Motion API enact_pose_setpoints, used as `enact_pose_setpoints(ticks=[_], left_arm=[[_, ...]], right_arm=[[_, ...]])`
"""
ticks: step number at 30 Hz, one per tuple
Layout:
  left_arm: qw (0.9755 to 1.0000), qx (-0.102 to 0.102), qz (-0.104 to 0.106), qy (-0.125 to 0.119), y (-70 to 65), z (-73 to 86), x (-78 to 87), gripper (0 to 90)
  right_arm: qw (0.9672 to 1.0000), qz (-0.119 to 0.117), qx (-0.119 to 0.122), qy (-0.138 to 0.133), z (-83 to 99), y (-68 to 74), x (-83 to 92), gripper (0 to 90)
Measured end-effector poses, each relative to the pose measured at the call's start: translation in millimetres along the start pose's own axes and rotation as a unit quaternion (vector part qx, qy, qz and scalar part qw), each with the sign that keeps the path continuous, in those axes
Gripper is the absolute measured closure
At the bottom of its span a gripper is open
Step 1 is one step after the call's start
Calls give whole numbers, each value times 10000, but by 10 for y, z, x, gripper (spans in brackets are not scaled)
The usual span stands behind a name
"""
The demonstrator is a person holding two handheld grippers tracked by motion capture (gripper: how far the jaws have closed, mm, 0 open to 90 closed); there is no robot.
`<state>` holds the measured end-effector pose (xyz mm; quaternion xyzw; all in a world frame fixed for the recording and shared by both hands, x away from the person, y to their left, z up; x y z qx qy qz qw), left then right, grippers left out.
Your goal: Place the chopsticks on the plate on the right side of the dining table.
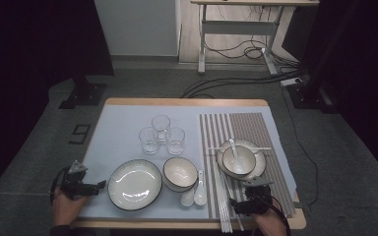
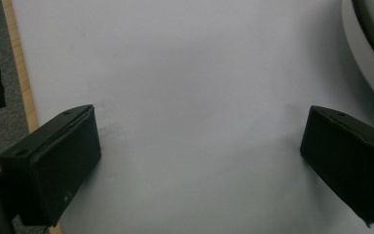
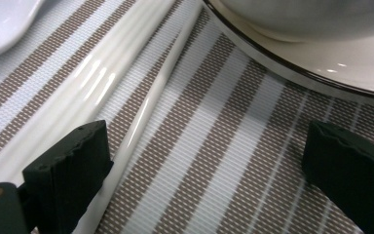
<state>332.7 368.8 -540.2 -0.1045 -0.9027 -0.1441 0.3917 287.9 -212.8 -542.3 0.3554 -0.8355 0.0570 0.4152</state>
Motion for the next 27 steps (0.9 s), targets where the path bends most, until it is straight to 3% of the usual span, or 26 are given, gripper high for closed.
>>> enact_pose_setpoints(ticks=[14,20,27], left_arm=[[10000,-8,-2,2,1,0,0,10],[10000,-7,-2,2,0,0,1,10],[10000,-7,-2,2,0,0,0,10]], right_arm=[[9995,22,-110,279,49,-181,140,48],[9991,13,-67,419,45,-238,204,132],[9973,20,-109,732,12,-343,255,150]])
Point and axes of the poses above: each handheld gripper's, and its own axes: x roughly backward along the jaws, z roughly out of its underside, y roughly to its left, the point moved 2 cm from there along -x, roughly forward along the jaws, and after that the axes turned 14 degrees about -z, right-handed, at the moved point
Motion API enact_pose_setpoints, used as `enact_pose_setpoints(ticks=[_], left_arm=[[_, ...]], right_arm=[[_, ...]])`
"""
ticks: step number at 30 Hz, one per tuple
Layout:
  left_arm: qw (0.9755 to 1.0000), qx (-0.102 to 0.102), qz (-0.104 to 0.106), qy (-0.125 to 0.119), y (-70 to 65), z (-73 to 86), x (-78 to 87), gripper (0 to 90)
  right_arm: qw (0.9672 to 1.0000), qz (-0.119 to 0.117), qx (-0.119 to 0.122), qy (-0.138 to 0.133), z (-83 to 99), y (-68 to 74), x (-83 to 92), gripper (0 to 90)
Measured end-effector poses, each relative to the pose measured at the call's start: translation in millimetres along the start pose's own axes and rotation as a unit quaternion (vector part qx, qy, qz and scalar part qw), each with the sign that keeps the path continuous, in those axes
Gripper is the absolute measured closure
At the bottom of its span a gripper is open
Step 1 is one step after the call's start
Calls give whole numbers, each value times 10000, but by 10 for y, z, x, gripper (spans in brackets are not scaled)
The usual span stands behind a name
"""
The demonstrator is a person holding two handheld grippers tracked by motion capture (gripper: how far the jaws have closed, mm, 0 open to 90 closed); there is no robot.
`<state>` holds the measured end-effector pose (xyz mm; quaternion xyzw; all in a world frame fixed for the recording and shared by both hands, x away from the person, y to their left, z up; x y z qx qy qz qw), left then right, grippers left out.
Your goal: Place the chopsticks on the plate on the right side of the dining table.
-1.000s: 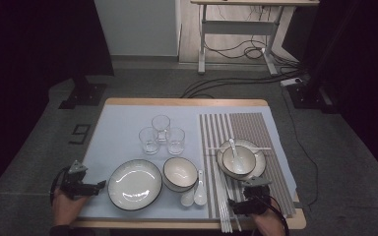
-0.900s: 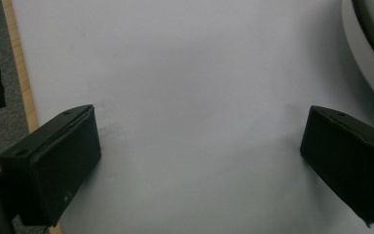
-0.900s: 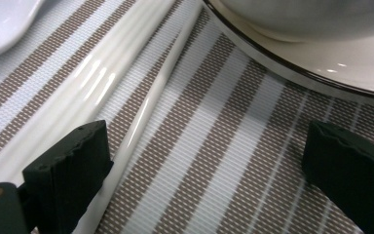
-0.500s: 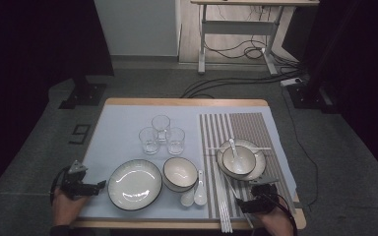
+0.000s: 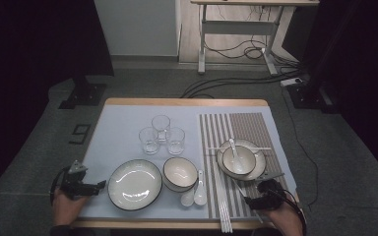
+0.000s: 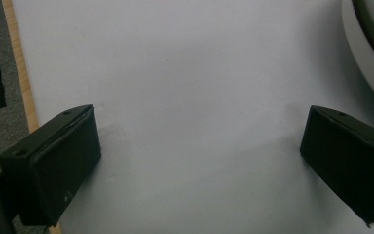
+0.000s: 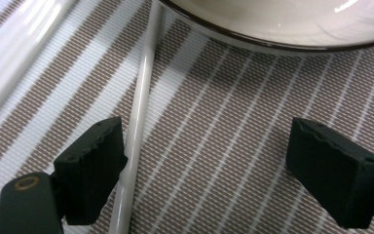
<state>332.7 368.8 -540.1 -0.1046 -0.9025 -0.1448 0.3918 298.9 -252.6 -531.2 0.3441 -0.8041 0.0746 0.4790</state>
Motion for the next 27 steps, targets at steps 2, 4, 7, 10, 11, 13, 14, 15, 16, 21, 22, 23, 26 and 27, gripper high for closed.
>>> enact_pose_setpoints(ticks=[2,4,7,10,11,13,14,15,16,21,22,23,26,27], left_arm=[[10000,1,0,0,0,0,0,10],[10000,6,0,-1,-1,0,0,10],[10000,1,1,1,0,0,0,10],[10000,0,1,2,0,0,0,10],[10000,0,1,2,0,0,0,10],[10000,-1,0,3,0,0,0,10],[10000,8,0,-2,-1,-1,-1,10],[10000,2,2,2,0,0,-1,10],[10000,2,2,3,0,-1,0,10],[10000,1,1,2,1,0,-2,9],[10000,2,1,2,1,0,-2,9],[10000,2,1,2,1,0,-2,9],[10000,2,2,2,0,0,-1,9],[10000,2,-1,-7,0,0,-3,9]], right_arm=[[9999,-7,29,108,-9,-26,18,164],[9997,-31,-11,260,-21,-55,47,202],[9992,-7,-85,403,-41,-88,75,252],[9973,-23,-159,710,-78,-123,101,285],[9973,-23,-159,710,-78,-123,101,285],[9952,-11,-163,965,-112,-138,115,317],[9943,3,-148,1052,-123,-140,121,333],[9937,2,-101,1120,-131,-148,124,346],[9923,-17,-75,1238,-146,-153,130,369],[9860,-58,152,1661,-195,-181,145,452],[9853,-81,161,1700,-201,-181,146,475],[9853,-81,161,1700,-201,-181,146,475],[9803,-152,197,1960,-238,-198,145,563],[9786,-173,188,2040,-249,-205,145,582]])
Point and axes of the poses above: each handheld gripper's, and its own axes: x roughly backward along the jaws, z roughly out of its underside, y roughly to its left, the point moved 2 cm from there along -x, roughly forward along the jaws, and after that the axes turned 14 degrees about -z, right-handed, at the moved point
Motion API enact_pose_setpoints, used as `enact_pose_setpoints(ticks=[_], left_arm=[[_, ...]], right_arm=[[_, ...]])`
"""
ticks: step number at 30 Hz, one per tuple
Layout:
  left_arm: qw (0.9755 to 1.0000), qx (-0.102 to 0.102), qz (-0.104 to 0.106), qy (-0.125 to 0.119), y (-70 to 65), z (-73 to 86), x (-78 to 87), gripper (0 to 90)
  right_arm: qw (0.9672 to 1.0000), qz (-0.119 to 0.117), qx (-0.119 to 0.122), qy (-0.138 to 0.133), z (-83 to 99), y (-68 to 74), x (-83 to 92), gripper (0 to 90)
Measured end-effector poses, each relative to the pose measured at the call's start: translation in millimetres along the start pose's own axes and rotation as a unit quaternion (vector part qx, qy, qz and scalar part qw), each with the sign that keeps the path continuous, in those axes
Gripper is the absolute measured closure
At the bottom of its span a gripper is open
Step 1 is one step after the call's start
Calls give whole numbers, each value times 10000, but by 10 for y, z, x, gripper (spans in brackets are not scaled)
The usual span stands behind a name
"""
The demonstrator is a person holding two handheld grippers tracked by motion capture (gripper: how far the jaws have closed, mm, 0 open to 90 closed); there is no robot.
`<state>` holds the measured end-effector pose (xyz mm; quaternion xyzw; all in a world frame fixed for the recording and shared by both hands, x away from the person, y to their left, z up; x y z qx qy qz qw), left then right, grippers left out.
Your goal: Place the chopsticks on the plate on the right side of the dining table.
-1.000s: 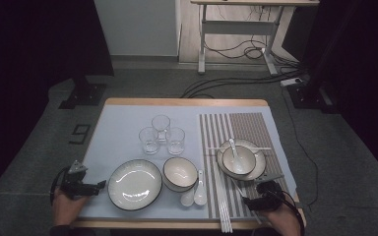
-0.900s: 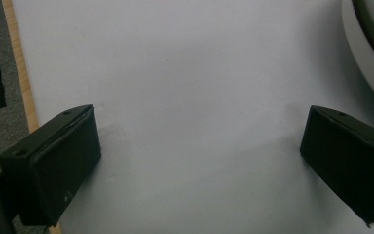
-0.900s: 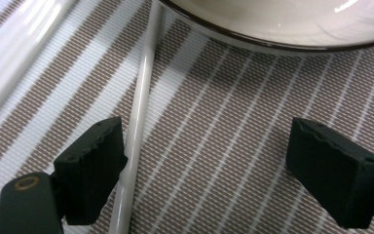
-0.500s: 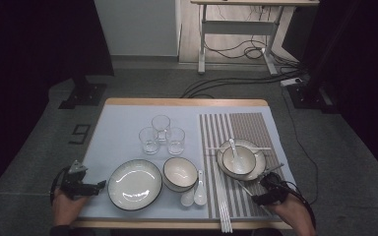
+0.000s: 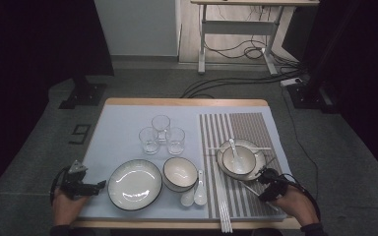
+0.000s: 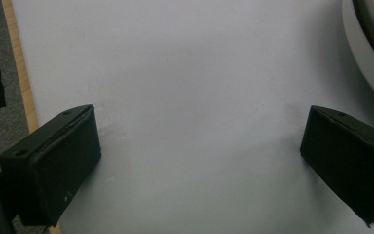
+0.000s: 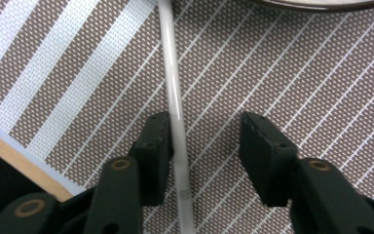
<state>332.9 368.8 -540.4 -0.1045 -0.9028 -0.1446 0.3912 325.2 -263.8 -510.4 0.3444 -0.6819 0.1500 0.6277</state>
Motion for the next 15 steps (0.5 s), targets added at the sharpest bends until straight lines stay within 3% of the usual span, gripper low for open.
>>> enact_pose_setpoints(ticks=[6,15], left_arm=[[10000,6,2,-1,0,0,-1,9],[10000,8,3,0,0,0,-1,9]], right_arm=[[9992,-21,90,400,-81,-11,3,736],[9972,-137,210,709,-204,6,-28,813]])
Point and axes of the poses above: each handheld gripper's, and its own axes: x roughly backward along the jaws, z roughly out of its underside, y roughly to its left, the point moved 2 cm from there along -x, roughly forward along the jaws, and after that the axes turned 14 degrees about -z, right-handed, at the moved point
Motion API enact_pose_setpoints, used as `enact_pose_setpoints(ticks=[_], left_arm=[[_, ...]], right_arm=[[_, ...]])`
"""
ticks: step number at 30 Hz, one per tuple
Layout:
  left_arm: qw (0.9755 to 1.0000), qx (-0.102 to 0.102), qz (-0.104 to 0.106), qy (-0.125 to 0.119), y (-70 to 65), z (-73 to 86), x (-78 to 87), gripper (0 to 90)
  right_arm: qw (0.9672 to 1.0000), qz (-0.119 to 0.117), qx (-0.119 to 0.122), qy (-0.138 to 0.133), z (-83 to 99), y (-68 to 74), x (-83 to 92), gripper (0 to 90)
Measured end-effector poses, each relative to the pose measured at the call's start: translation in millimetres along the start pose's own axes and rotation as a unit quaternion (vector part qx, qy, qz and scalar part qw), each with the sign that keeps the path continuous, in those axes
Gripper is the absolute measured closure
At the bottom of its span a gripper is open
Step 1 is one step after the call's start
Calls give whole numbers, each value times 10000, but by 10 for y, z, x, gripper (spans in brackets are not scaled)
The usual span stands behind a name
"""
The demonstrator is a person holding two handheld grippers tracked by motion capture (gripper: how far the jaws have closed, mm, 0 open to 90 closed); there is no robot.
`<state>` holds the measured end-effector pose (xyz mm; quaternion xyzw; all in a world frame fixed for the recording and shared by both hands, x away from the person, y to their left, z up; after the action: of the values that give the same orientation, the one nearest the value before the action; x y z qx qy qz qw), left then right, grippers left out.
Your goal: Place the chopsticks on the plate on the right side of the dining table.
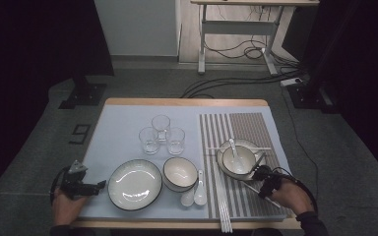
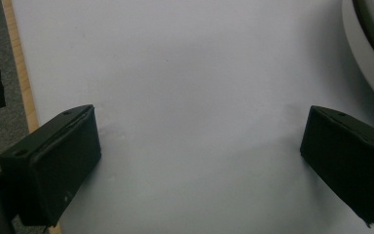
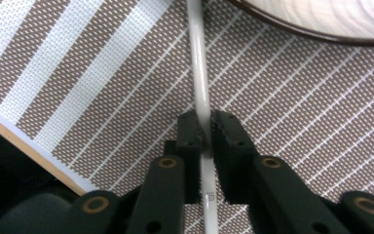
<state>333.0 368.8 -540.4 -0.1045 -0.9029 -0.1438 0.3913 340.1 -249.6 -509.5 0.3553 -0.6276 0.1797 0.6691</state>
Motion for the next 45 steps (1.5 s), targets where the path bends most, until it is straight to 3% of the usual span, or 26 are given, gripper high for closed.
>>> enact_pose_setpoints(ticks=[7,10,18,45], left_arm=[[10000,-2,0,0,0,0,0,9],[10000,-2,0,0,0,0,0,9],[10000,-2,-1,0,0,0,0,9],[10000,-3,-3,1,-1,0,0,9]], right_arm=[[9999,141,75,37,-5,45,-10,832],[9999,-34,113,-16,12,62,-11,841],[9997,-204,83,-145,69,110,-21,843],[9966,-558,447,-412,213,397,202,843]])
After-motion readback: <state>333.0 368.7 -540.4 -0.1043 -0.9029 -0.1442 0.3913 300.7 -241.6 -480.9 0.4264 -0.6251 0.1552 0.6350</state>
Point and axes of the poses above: each handheld gripper's, and its own axes: x roughly backward along the jaws, z roughly out of its underside, y roughly to its left, the point moved 2 cm from there along -x, roughly forward along the jaws, and after that the axes turned 14 degrees about -z, right-handed, at the moved point
